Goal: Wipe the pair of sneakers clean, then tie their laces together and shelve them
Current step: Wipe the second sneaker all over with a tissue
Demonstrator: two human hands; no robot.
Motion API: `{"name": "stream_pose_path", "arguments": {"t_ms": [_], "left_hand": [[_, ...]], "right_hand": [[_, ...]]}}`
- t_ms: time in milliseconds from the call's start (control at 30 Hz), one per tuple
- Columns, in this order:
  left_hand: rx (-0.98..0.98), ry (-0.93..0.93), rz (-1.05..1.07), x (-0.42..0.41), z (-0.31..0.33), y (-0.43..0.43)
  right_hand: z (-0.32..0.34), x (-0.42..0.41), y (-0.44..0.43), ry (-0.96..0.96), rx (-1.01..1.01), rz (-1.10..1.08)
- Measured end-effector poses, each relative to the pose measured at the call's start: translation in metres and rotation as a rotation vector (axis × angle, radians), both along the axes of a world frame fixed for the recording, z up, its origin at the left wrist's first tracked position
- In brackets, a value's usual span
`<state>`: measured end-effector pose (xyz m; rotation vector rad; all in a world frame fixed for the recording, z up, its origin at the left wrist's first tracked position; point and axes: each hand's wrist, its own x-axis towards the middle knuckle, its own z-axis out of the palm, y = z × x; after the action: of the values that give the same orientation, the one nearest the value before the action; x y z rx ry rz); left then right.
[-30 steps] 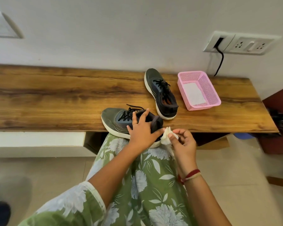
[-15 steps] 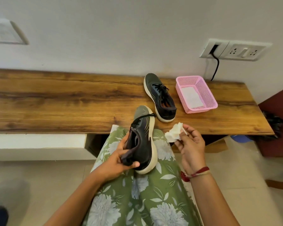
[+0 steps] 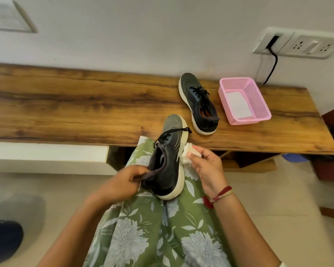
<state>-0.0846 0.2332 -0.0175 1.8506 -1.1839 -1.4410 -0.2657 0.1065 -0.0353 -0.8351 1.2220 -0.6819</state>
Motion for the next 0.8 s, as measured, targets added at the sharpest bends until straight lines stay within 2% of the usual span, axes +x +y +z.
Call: {"name": "stream_pose_path", "arguments": {"t_ms": [33,100,167,300,367,533,700,800], "left_hand": [[-0.011,0.002,0.066,0.0,0.007,-0.005],[-0.115,-0.058,0.332,-0.005,0.013,-0.016],[-0.157,-0.093,0.51,-0.016,0.015,-0.027],[-0.023,-0.304,0.291,-0.045,0.006,-0.043],[-0.014,-0.374,0.348,-0.048,-0.002,-0.049],[0.057,-0.344,0.471,-0.042,-0.011,-0.056],[0.05,-0.138,0.628,-0.026,-0.02,-0.046],[0.067,-0.081,0.623,-0.018,-0.028,-0.043]], "right_hand": [[-0.005,0.003,0.002,0.077,-0.05,0.068],[-0.01,0.01,0.006,0.22,-0.206,0.186],[-0.014,0.015,0.01,0.301,-0.345,0.215],[-0.016,0.015,0.015,0.425,-0.495,0.248],[-0.016,0.014,0.018,0.464,-0.544,0.28],[-0.014,0.017,0.021,0.512,-0.664,0.337],[-0.011,0.022,0.023,0.484,-0.733,0.374],[-0.011,0.024,0.024,0.449,-0.752,0.379]]}}
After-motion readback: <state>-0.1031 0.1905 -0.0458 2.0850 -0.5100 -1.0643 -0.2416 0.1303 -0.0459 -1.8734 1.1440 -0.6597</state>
